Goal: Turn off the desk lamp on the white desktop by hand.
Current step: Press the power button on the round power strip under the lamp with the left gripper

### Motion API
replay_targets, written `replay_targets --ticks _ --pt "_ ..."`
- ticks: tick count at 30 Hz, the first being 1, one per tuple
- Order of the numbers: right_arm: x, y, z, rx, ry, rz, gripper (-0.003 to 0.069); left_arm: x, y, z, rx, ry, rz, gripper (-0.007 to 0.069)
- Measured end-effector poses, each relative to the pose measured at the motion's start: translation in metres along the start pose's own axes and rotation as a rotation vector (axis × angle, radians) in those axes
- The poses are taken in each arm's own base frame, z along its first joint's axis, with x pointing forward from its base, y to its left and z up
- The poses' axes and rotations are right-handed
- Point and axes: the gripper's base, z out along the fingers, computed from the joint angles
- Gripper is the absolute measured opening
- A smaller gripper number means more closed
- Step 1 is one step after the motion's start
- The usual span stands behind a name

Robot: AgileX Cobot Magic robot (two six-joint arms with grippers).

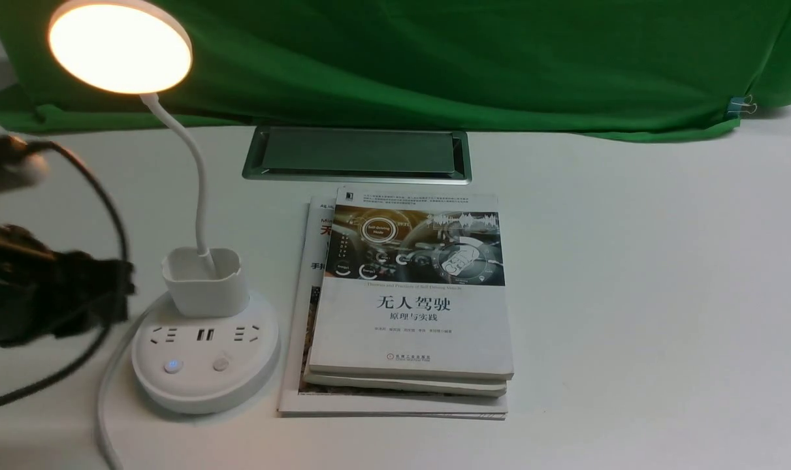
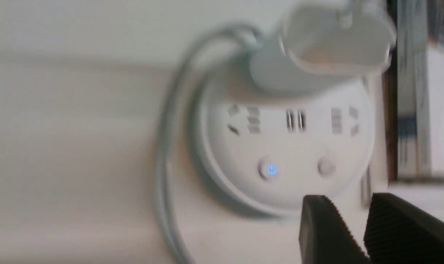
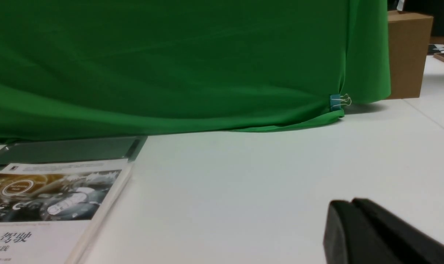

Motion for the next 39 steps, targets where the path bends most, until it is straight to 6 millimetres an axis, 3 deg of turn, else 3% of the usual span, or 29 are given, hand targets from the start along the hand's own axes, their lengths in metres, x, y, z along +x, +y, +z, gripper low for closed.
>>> replay_targets --ticks 5,12,24,30,39 --pt "0.000 0.000 0.000 0.000 0.000 0.000 0.0036 0.000 -0.026 0.029 -0.070 0.170 0.153 0.0095" --pt "0.000 0.000 0.000 0.000 0.000 0.000 0.0036 -0.013 -0.057 0.056 -0.066 0.223 0.238 0.0016" --pt "0.000 0.000 0.000 0.000 0.000 0.000 0.0036 -0.017 -0.049 0.115 -0.130 0.255 0.263 0.0012" --pt "0.000 0.000 0.000 0.000 0.000 0.000 0.0036 -0.021 -0.049 0.116 -0.131 0.247 0.268 0.0012" --pt "0.000 0.000 0.000 0.000 0.000 0.000 0.0036 -0.036 -0.056 0.088 -0.122 0.160 0.280 0.0012"
